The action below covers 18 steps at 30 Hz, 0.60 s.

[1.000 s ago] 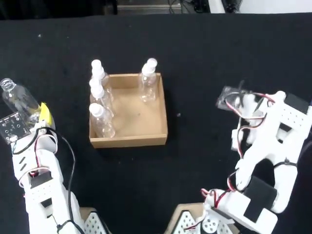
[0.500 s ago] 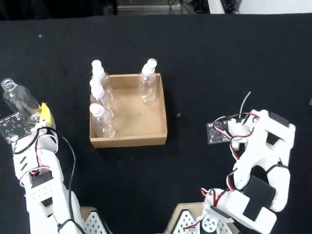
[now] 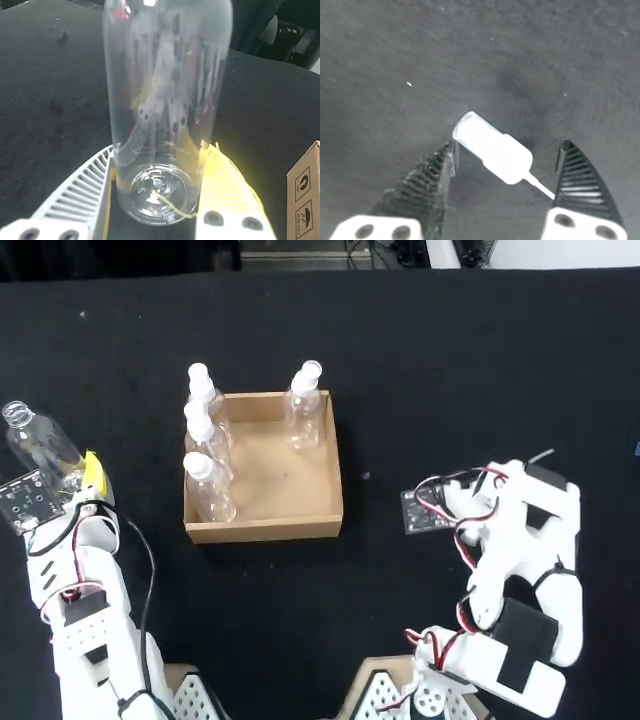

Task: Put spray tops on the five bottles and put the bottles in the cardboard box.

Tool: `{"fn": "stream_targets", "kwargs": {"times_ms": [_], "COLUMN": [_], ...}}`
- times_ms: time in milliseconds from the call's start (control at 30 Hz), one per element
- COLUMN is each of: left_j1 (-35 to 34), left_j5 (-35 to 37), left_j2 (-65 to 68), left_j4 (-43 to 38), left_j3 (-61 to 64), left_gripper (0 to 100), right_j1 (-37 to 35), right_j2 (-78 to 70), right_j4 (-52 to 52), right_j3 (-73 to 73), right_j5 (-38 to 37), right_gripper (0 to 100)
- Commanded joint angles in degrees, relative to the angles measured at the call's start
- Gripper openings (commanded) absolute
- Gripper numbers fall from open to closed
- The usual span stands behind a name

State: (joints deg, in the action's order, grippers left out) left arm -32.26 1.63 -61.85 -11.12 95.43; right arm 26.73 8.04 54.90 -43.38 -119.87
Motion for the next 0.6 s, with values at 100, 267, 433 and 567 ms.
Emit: {"fn": "stream_targets", "kwargs": {"times_ms": [100,267,433,567], "left_j1": [0.66,0.66,0.66,0.66], "left_j5": [0.0,0.0,0.0,0.0], "left_j2": [-1.23,-1.23,-1.23,-1.23], "left_j4": [-1.32,-1.32,-1.32,-1.32], "left_j3": [1.27,1.27,1.27,1.27], "left_gripper": [3,3,3,3], "right_j1": [2.02,4.13,3.69,4.22], "right_j2": [0.04,0.48,0.57,0.04], "right_j4": [0.44,0.35,0.35,0.44], "right_j3": [-0.66,-0.75,0.84,4.88], "right_j5": [0.62,7.21,30.77,58.55], "right_gripper": [16.2,10.8,12.9,13.1]}}
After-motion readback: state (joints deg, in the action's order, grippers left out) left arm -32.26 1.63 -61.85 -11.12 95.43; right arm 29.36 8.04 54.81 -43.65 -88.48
